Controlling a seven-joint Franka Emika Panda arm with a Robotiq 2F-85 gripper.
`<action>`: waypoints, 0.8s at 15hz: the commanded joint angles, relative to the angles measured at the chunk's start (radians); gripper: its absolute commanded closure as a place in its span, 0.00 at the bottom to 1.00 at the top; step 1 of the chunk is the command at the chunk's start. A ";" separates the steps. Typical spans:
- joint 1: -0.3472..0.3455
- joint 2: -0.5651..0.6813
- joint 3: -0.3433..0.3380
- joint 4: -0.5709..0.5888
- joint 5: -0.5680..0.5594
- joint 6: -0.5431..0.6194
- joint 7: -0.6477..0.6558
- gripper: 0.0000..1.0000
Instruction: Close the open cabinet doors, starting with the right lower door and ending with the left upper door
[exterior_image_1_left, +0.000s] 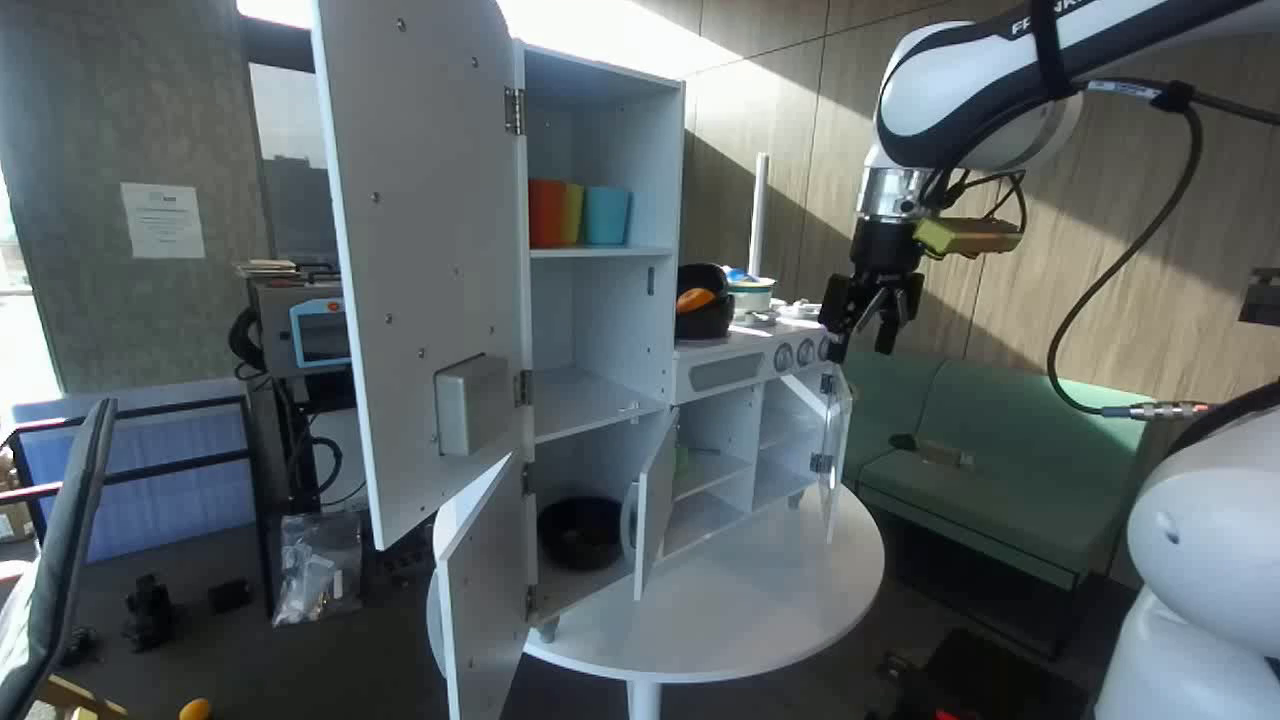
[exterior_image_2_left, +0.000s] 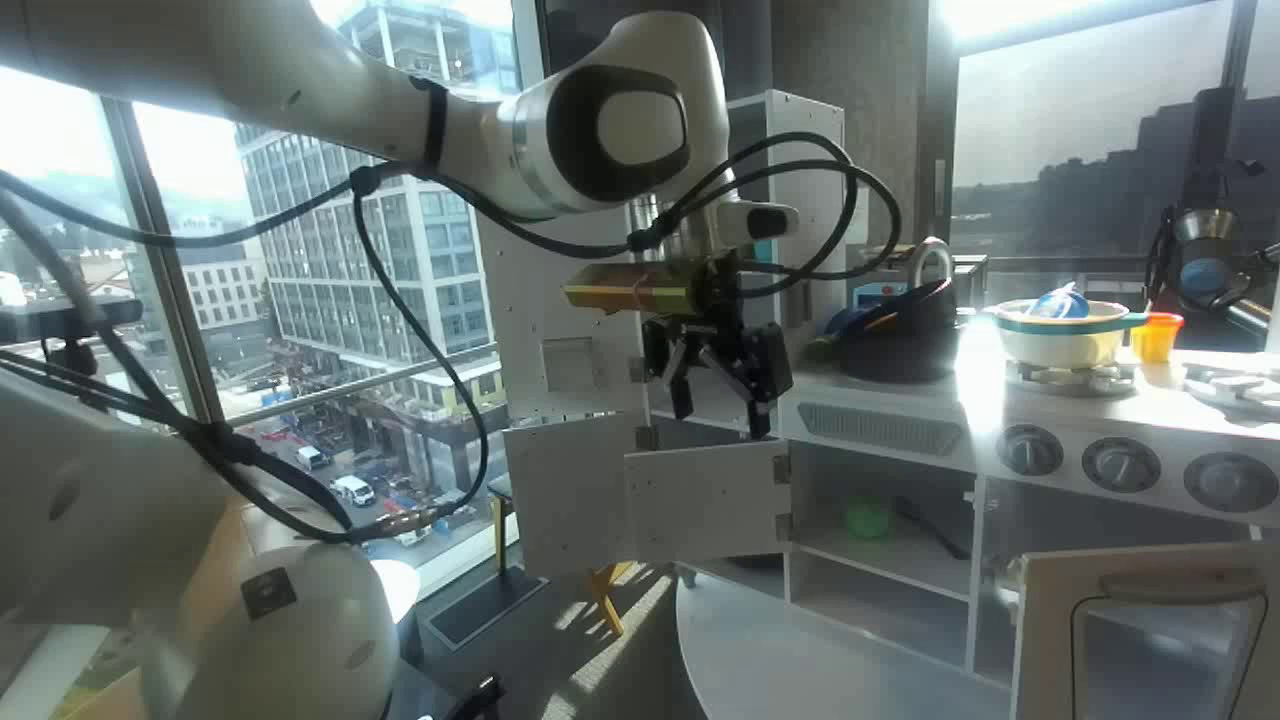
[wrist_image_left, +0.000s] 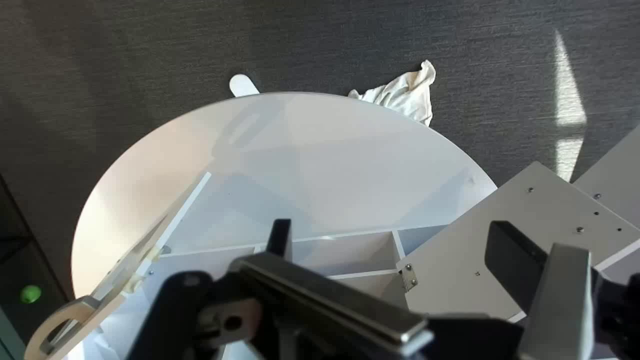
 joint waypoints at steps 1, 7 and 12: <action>0.000 -0.001 0.000 0.006 0.001 -0.003 0.000 0.00; 0.000 -0.004 0.000 0.011 0.000 -0.003 0.000 0.00; -0.048 0.186 0.017 0.054 0.003 0.163 0.185 0.00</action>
